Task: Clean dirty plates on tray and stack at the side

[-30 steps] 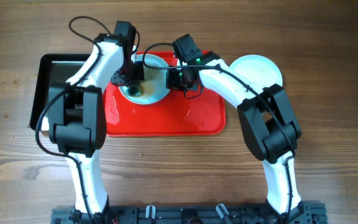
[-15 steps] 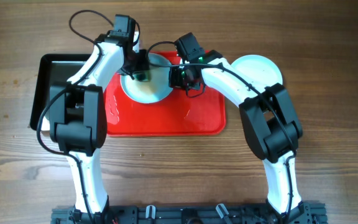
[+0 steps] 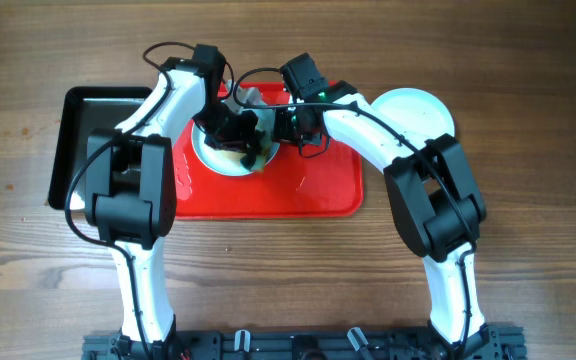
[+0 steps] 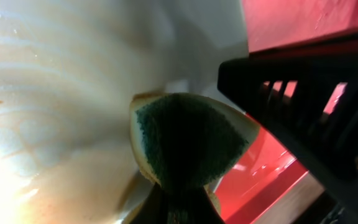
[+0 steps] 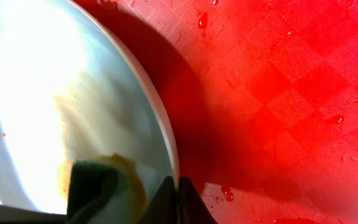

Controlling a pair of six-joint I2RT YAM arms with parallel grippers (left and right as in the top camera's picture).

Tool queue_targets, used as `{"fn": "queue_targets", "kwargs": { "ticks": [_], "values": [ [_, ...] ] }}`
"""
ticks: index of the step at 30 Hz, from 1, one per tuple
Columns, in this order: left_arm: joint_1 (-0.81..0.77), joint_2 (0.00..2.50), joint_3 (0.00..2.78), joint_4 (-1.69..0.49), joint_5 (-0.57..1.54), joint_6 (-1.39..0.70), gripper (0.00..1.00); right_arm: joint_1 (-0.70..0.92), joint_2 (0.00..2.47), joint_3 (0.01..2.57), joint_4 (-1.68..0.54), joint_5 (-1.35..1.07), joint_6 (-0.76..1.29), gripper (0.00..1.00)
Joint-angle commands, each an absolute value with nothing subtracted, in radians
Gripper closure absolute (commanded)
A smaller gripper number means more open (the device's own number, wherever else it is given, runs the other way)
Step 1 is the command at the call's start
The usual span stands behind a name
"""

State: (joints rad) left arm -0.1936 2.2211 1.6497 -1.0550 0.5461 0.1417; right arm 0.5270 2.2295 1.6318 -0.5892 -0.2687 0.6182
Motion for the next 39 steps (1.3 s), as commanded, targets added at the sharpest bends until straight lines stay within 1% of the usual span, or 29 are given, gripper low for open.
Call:
{"fn": "queue_targets", "kwargs": {
  "ticks": [1, 7, 10, 13, 16, 19, 26, 30, 36, 39],
  "values": [
    [-0.167, 2.235, 1.648, -1.080, 0.431, 0.175, 0.96, 0.533, 2.255, 1.629, -0.596, -0.264, 0.601, 0.96],
    [-0.126, 2.235, 1.648, -1.073, 0.025, -0.070, 0.96, 0.533, 2.255, 1.629, -0.596, -0.264, 0.601, 0.96],
    [-0.125, 2.235, 1.648, -1.045, -0.084, -0.146, 0.96, 0.533, 2.255, 1.629, -0.596, -0.264, 0.601, 0.96],
    [-0.129, 2.235, 1.648, -0.951, -0.084, -0.175, 0.96, 0.533, 2.255, 1.629, -0.596, -0.264, 0.602, 0.96],
    [-0.134, 2.235, 1.648, -0.866, -0.099, -0.264, 0.96, 0.533, 2.255, 1.629, -0.596, -0.263, 0.601, 0.96],
    [-0.134, 2.235, 1.648, -0.817, -0.161, -0.387, 0.96, 0.533, 2.255, 1.629, -0.598, -0.263, 0.602, 0.96],
    [-0.136, 2.235, 1.648, -0.784, -0.361, -0.535, 0.96, 0.533, 2.255, 1.629, -0.596, -0.263, 0.601, 0.96],
    [-0.152, 2.232, 1.648, -0.745, -0.404, -0.536, 0.96, 0.533, 2.255, 1.629, -0.596, -0.263, 0.602, 0.96],
    [-0.205, 2.191, 1.648, -0.695, -0.406, -0.536, 0.96, 0.533, 2.255, 1.629, -0.596, -0.263, 0.601, 0.96],
    [-0.207, 2.151, 1.648, -0.700, -0.406, -0.545, 0.96, 0.533, 2.255, 1.629, -0.596, -0.263, 0.602, 0.96]
  ]
}}
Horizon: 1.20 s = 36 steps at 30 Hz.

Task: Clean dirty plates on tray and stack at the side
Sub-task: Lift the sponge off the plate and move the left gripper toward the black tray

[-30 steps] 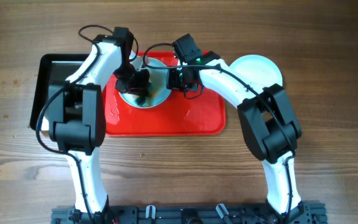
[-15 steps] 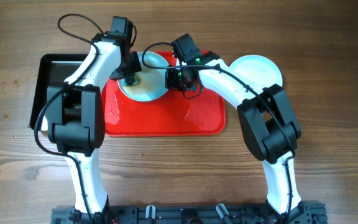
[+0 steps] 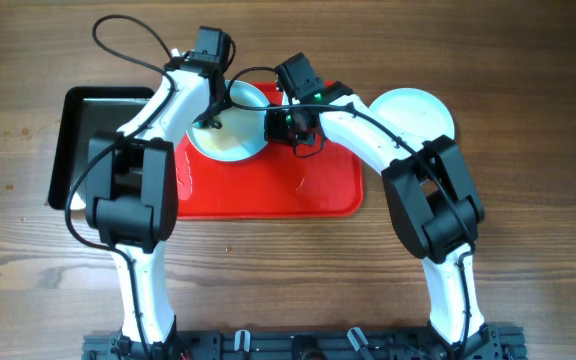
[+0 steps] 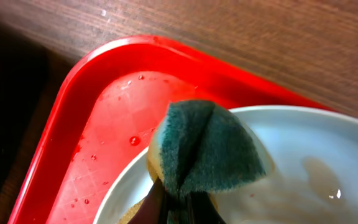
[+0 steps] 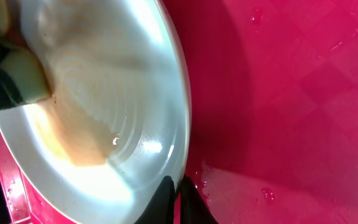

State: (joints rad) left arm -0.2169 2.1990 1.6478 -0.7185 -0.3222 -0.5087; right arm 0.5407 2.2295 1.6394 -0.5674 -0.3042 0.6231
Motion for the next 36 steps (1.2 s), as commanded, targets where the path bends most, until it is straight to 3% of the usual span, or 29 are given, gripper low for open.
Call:
{"fn": "queue_targets", "kwargs": {
  "ticks": [1, 7, 10, 12, 22, 24, 25, 32, 34, 36],
  "values": [
    [-0.202, 2.131, 1.648, -0.712, -0.406, -0.574, 0.96, 0.533, 2.255, 1.629, -0.596, -0.263, 0.601, 0.96],
    [-0.162, 1.995, 1.648, -0.823, -0.374, -0.645, 0.96, 0.533, 2.255, 1.629, -0.581, -0.255, 0.603, 0.93],
    [-0.138, 1.958, 1.648, -0.900, -0.342, -0.644, 0.96, 0.533, 2.258, 1.629, -0.553, -0.238, 0.604, 0.72],
    [-0.120, 1.960, 1.648, -0.929, -0.313, -0.644, 0.96, 0.534, 2.271, 1.629, -0.533, -0.237, 0.606, 0.69],
    [-0.071, 1.963, 1.648, -0.937, -0.242, -0.636, 0.96, 0.580, 2.310, 1.628, -0.603, -0.352, 0.632, 0.72],
    [-0.071, 1.964, 1.648, -0.937, -0.239, -0.636, 0.95, 0.583, 2.310, 1.628, -0.620, -0.357, 0.632, 0.82],
    [-0.071, 1.964, 1.648, -0.937, -0.231, -0.636, 0.95, 0.583, 2.310, 1.628, -0.622, -0.357, 0.632, 0.95],
    [-0.070, 1.964, 1.648, -0.949, -0.194, -0.636, 0.87, 0.525, 2.259, 1.633, -0.624, -0.355, 0.620, 0.96],
    [-0.071, 1.964, 1.648, -0.956, -0.194, -0.636, 0.96, 0.505, 2.209, 1.633, -0.643, -0.286, 0.571, 0.96],
    [-0.071, 1.964, 1.648, -0.955, -0.194, -0.636, 0.96, 0.495, 2.155, 1.633, -0.683, -0.161, 0.524, 0.96]
  ]
}}
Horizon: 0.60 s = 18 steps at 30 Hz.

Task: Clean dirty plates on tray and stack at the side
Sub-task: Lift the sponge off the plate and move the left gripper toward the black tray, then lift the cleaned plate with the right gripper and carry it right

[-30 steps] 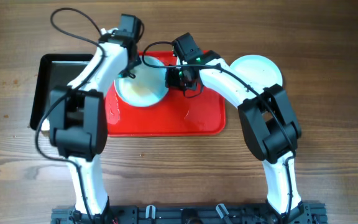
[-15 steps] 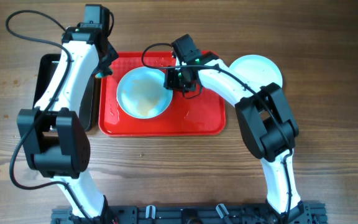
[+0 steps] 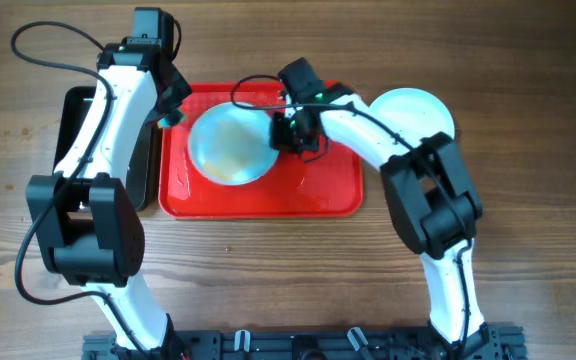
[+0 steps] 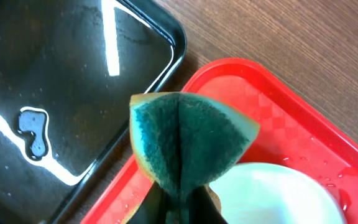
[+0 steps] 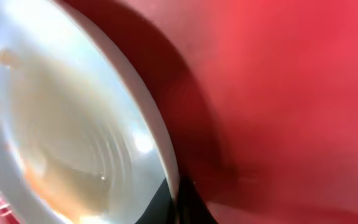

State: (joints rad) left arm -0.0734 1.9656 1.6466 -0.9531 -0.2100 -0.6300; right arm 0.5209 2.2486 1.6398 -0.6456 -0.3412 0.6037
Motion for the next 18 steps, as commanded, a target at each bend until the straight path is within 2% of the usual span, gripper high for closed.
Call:
{"fn": "queue_targets", "kwargs": {
  "ticks": [1, 10, 18],
  "values": [
    [-0.071, 1.964, 1.648, -0.954, -0.194, -0.636, 0.96, 0.495, 2.131, 1.633, -0.698, -0.101, 0.507, 0.96],
    [-0.071, 1.964, 1.647, -0.955, -0.194, -0.636, 0.96, 0.583, 1.912, 1.633, -0.728, 0.513, 0.357, 0.96],
    [-0.071, 1.964, 1.647, -0.955, -0.194, -0.636, 0.96, 0.741, 1.888, 1.632, -0.729, 1.058, 0.260, 0.96]
  ]
}}
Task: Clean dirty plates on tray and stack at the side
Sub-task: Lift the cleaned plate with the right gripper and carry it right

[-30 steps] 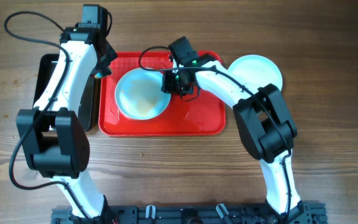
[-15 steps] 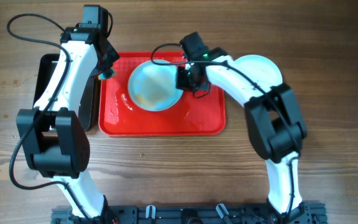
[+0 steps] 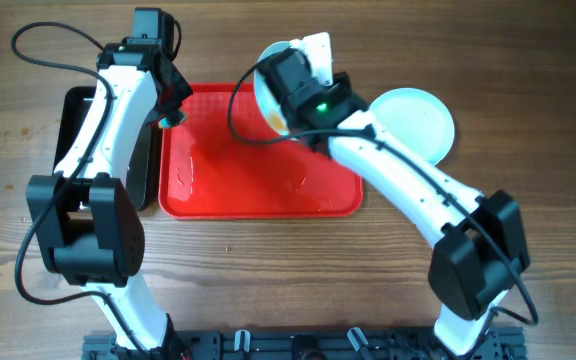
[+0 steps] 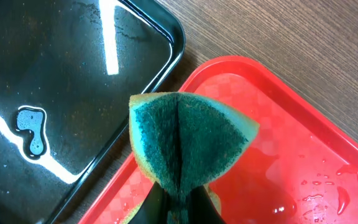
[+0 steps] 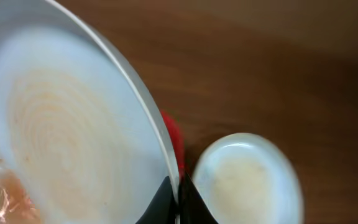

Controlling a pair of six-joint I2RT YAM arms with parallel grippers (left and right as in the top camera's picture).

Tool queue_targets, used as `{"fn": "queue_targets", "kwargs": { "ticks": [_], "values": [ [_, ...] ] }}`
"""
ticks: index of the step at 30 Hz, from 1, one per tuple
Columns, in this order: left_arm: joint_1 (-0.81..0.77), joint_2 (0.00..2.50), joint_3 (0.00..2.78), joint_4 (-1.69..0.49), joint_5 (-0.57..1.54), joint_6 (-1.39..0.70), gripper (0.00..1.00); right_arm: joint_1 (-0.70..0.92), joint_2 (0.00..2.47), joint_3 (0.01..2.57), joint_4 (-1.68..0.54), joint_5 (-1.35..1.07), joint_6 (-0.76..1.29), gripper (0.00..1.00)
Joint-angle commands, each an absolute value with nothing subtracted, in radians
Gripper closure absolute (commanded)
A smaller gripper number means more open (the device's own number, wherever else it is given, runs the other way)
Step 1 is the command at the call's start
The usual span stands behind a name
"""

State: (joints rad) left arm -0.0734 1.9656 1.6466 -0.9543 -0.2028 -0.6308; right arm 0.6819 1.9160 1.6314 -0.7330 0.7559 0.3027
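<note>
My right gripper is shut on the rim of a white plate, which hangs tilted in the air over the far edge of the red tray. The plate shows faint brownish rings and a wet smear. A second white plate lies on the table to the right of the tray, and in the right wrist view that plate is beyond the held rim. My left gripper is shut on a folded green-and-yellow sponge above the tray's far left corner.
A black tray with a little water in it lies left of the red tray; in the left wrist view this black tray fills the upper left. Water drops sit on the red tray's floor. Wooden table all around.
The white plate lay tilted on the red tray in my right gripper; now it is raised off the tray, over its far edge. The left gripper and sponge have not moved.
At first my left gripper pressed the sponge on the plate on the red tray while the right gripper held its rim. Then the sponge was at the plate's far left edge. Later it was off the plate by the black tray, and now the plate is lifted.
</note>
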Motion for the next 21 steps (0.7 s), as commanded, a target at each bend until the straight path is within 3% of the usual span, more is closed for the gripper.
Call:
{"fn": "queue_targets", "kwargs": {
  "ticks": [1, 11, 21],
  "values": [
    [-0.071, 1.964, 1.647, -0.955, -0.194, -0.636, 0.96, 0.759, 1.888, 1.632, -0.727, 1.109, 0.253, 0.96],
    [-0.071, 1.964, 1.648, -0.955, -0.194, -0.636, 0.96, 0.856, 1.888, 1.632, -0.718, 1.338, 0.201, 0.96],
    [-0.071, 1.964, 1.647, -0.955, -0.194, -0.636, 0.96, 0.865, 1.888, 1.632, -0.718, 1.335, 0.203, 0.96]
  ]
}}
